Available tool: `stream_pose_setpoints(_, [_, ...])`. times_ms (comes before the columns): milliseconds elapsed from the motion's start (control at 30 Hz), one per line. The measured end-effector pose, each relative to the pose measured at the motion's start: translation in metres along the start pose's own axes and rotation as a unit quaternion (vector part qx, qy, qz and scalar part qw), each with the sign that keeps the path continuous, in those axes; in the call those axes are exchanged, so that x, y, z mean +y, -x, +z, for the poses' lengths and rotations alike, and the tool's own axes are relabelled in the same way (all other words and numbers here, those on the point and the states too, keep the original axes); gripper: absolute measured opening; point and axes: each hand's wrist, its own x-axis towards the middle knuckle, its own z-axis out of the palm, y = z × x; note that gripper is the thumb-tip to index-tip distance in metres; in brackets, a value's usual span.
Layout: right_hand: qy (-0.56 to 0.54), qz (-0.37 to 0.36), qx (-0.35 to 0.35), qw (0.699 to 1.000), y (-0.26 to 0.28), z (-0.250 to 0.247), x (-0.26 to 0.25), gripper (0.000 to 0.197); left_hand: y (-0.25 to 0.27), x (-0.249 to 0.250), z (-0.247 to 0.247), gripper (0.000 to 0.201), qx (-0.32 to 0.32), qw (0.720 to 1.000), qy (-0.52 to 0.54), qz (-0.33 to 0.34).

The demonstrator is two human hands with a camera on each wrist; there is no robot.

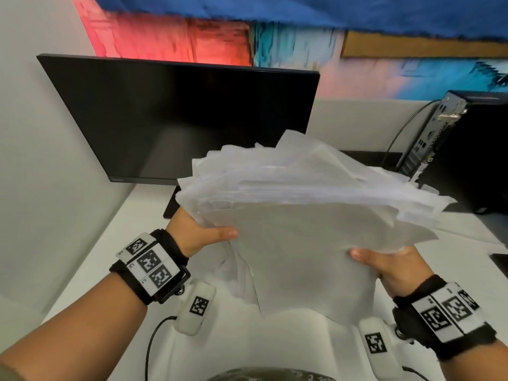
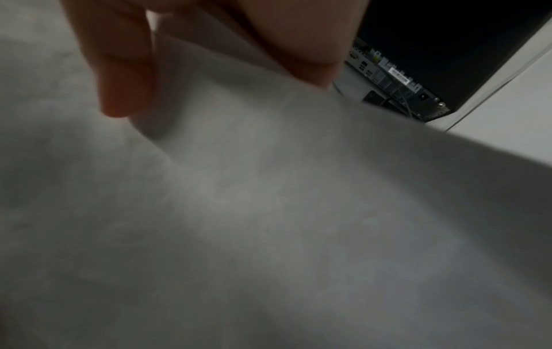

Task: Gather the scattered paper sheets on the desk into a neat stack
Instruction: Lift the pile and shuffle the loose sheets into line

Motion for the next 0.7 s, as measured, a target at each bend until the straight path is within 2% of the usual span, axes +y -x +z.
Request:
stream_pose_setpoints(67, [-0.001, 0.012, -0.017, 1.0, 0.002, -0.006, 0.002, 0.033, -0.001, -0.002, 0.001, 0.056, -0.024, 1.0, -0.005, -0.017])
stream_pose_setpoints(133, [0.01, 0.012, -0.043, 0.999, 0.0, -0.012, 0.003, 0.052, -0.004, 0.0, 0.004, 0.052, -0.062, 0.997, -0.003, -0.038])
stream_pose_setpoints(167, [0.008, 0.013, -0.052, 0.999, -0.002, -0.013, 0.002, 0.051, -0.006, 0.003, 0.005, 0.05, -0.087, 0.995, 0.01, -0.047])
stream_pose_setpoints(267, [-0.039, 0.038, -0.07, 0.996, -0.012, -0.018, -0.002, 0.032, -0.012, 0.008, 0.008, 0.048, -0.178, 0.978, 0.049, -0.094])
stream_pose_setpoints(367, [-0.065, 0.057, -0.078, 0.993, -0.02, -0.013, -0.003, 0.033, -0.017, 0.007, 0.015, 0.043, -0.221, 0.965, 0.036, -0.139])
stream_pose_setpoints(400, [-0.071, 0.06, -0.073, 0.993, -0.023, -0.01, -0.003, 0.033, -0.019, 0.008, 0.019, 0.043, -0.224, 0.963, 0.032, -0.144])
stream_pose_setpoints(467, [-0.079, 0.063, -0.062, 0.993, -0.027, -0.004, -0.003, 0.036, -0.023, 0.004, 0.025, 0.06, -0.187, 0.975, 0.022, -0.122])
stream_pose_setpoints(500, [-0.086, 0.062, -0.068, 0.992, -0.029, 0.0, -0.003, 0.038, -0.025, 0.002, 0.027, 0.061, -0.151, 0.981, 0.027, -0.116])
stream_pose_setpoints(567, [-0.098, 0.062, -0.091, 0.989, -0.03, 0.006, -0.003, 0.042, -0.026, 0.003, 0.026, 0.048, -0.102, 0.989, 0.048, -0.1])
stream_pose_setpoints(600, [-0.1, 0.063, -0.1, 0.988, -0.031, 0.007, -0.002, 0.044, -0.026, 0.005, 0.024, 0.044, -0.091, 0.991, 0.055, -0.085])
stream_pose_setpoints(700, [-0.093, 0.054, -0.127, 0.986, -0.03, 0.006, -0.004, 0.054, -0.019, 0.013, 0.016, 0.05, -0.073, 0.994, 0.077, -0.03])
